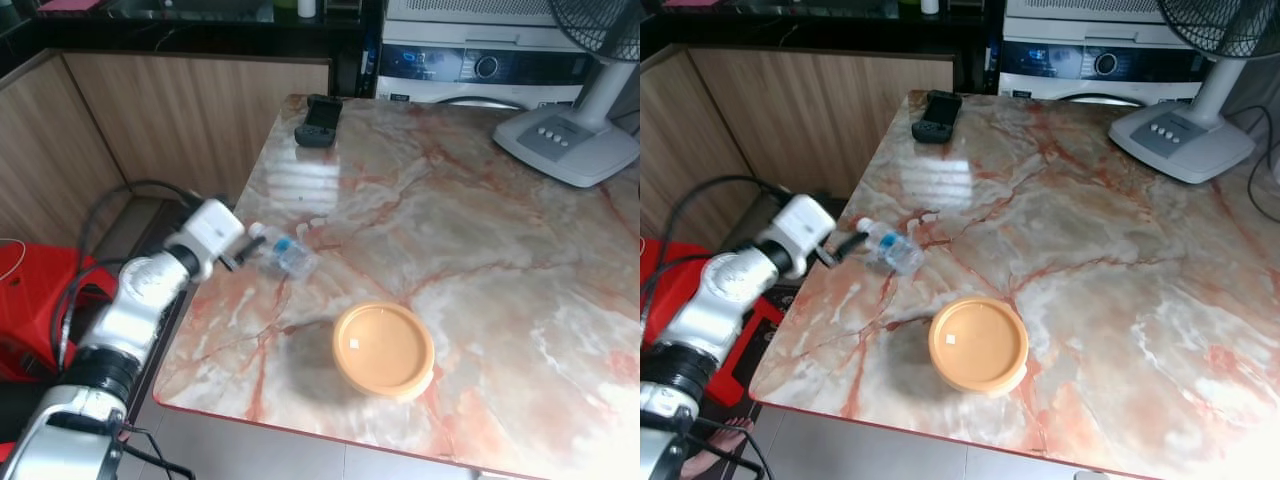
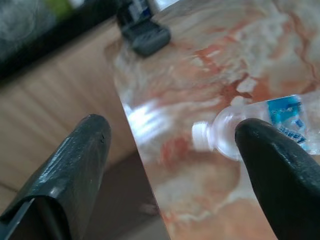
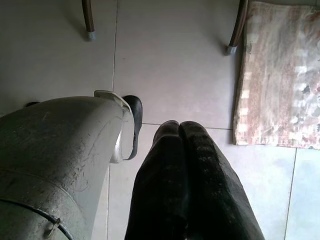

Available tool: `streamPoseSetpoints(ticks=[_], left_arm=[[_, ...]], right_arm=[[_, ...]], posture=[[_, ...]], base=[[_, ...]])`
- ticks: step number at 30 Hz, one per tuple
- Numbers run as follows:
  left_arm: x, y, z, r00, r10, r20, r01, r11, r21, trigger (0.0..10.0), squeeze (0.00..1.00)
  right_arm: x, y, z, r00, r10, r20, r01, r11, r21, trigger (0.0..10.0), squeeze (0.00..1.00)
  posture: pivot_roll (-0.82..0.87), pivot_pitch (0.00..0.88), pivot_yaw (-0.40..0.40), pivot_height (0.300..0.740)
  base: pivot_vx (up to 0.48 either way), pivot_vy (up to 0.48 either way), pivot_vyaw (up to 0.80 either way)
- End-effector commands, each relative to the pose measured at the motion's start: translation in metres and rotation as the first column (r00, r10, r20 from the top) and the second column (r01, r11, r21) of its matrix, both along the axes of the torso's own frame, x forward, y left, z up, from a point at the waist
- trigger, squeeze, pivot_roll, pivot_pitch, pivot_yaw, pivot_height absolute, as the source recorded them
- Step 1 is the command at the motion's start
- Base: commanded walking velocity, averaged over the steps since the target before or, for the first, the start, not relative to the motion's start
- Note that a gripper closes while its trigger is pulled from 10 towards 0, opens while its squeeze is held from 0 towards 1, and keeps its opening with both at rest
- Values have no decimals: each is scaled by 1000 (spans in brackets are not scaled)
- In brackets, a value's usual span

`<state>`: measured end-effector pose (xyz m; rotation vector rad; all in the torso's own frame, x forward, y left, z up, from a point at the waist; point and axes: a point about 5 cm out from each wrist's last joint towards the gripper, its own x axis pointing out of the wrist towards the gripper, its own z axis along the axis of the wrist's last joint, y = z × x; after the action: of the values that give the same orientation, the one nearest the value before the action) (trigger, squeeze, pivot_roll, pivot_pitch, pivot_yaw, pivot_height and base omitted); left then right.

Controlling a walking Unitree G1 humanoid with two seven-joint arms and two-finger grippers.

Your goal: Restocking fridge

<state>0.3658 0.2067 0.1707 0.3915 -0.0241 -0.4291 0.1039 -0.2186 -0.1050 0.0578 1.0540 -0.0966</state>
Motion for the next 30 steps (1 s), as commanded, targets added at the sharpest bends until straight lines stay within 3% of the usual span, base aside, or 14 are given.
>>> streamPoseSetpoints(ticks=[1, 2, 3, 5, 6, 7, 8, 11, 14, 15, 17, 23, 25, 30], left_arm=[[1, 17, -9, 995, 31, -97, -43, 991, -124, 10000, 0], [1, 17, -9, 995, 31, -97, -43, 991, -124, 10000, 0], [4, 41, -8, 982, 146, -118, -166, 969, -184, 10000, 0], [5, 51, -7, 971, 206, -123, -228, 952, -204, 10000, 0], [6, 65, -2, 944, 310, -117, -329, 917, -225, 10000, 0], [9, 77, 5, 901, 416, -125, -434, 852, -294, 10000, 0], [10, 79, 8, 892, 433, -132, -452, 833, -320, 10000, 0], [15, 63, 8, 925, 354, -137, -379, 875, -302, 10000, 0], [17, 32, 2, 968, 242, -64, -250, 928, -277, 10000, 0], [17, 32, 2, 968, 242, -64, -250, 928, -277, 10000, 0], [10, -8, -14, 989, 144, 43, -136, 979, -155, 10000, 0], [-8, -39, -23, 991, 80, 103, -56, 975, -216, 10000, 0], [-25, -62, -30, 991, 51, 125, -18, 968, -250, 10000, 0], [-41, -85, -20, 983, 32, 182, 35, 935, -352, 10000, 0]], right_arm=[[-5, 0, -1, 1000, 2, -19, -2, 1000, -1, 10000, 0], [-5, 0, -1, 1000, 2, -19, -2, 1000, -1, 10000, 0], [-5, -1, -1, 1000, 0, -20, 0, 1000, -3, 10000, 0], [-6, -2, -1, 1000, -1, -20, 1, 1000, -4, 10000, 0], [-6, -3, -1, 1000, -1, -21, 1, 1000, -6, 10000, 0], [-6, -4, -1, 1000, 1, -23, -1, 1000, -11, 10000, 0], [-6, -5, -1, 1000, 2, -24, -2, 1000, -12, 10000, 0], [-8, -6, -1, 1000, -6, -23, 6, 1000, -16, 10000, 0], [-9, -8, -1, 1000, -19, -18, 19, 1000, -18, 10000, 0], [-9, -8, -1, 1000, -19, -18, 19, 1000, -18, 10000, 0], [-10, -8, -1, 1000, -12, -23, 11, 1000, -20, 10000, 0], [-11, -8, -1, 1000, -11, -25, 11, 1000, -18, 10000, 0], [-10, -7, -1, 1000, -6, -25, 6, 1000, -16, 10000, 0], [-8, -5, -1, 1000, -4, -19, 4, 1000, -9, 10000, 0]], posture=[[56, 76, -29, 740], [56, 76, -29, 740], [57, 77, -28, 740], [57, 77, -28, 740], [57, 79, -31, 740], [58, 80, -35, 740], [58, 80, -35, 740], [35, 76, -33, 740], [30, 84, -40, 740], [30, 84, -40, 740], [37, 88, -45, 740], [57, 90, -42, 740], [67, 91, -38, 740], [73, 88, -28, 740]], base=[[0, 0, 0], [0, 0, 0], [0, 0, 0], [0, 0, 0], [0, 0, 0], [0, 0, 0], [0, 0, 0], [0, 0, 0], [0, 0, 0], [0, 0, 0], [0, 0, 0], [0, 0, 0], [0, 0, 0], [0, 0, 0]])
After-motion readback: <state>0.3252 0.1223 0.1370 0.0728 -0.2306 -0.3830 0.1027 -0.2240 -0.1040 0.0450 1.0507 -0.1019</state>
